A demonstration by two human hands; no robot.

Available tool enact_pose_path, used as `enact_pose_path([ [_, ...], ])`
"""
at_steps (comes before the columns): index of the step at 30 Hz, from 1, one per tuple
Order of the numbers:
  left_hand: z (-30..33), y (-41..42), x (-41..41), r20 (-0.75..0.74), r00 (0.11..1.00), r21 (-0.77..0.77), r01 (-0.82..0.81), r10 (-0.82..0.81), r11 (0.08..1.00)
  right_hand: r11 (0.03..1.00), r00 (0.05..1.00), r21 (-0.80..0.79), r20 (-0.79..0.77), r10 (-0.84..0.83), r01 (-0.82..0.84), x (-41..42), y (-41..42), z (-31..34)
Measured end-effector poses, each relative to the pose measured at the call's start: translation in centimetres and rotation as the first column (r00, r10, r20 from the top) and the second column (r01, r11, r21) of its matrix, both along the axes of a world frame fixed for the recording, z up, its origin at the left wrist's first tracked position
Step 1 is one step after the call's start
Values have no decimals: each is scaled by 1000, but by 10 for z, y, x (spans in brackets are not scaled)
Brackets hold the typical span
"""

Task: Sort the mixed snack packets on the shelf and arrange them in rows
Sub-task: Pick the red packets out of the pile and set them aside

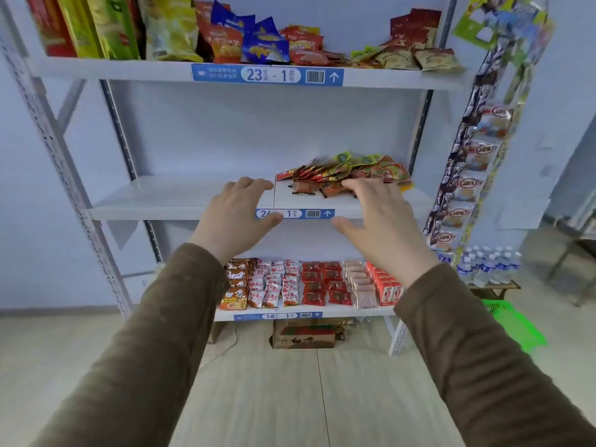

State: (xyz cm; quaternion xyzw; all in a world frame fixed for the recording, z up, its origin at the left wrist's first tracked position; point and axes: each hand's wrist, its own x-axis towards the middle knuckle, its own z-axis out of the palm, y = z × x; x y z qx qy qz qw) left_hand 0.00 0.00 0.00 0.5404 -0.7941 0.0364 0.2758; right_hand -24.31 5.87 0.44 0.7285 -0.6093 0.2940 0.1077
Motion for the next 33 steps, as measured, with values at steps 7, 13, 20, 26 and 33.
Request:
enact_pose_path([
  [7,-30,-33,-6,15,1000,108,-3,1,994,996,1000,81,20,-23,22,-3,-28,-24],
  [13,-47,-80,-27,37,999,139,-6,1,990,992,999,123,42,-22,16,-30,-78,-46],
  [20,-65,-148,-82,27,1000,166,-7,3,986,986,996,164,85,-22,8,-86,-156,-62],
  [26,-86,-198,-101,45,998,233,-52,43,971,974,995,227,102,-12,-12,-106,-220,-83],
  [33,-91,-276,-108,47,999,238,-37,27,970,967,993,254,116,-18,-12,-108,-301,-99],
])
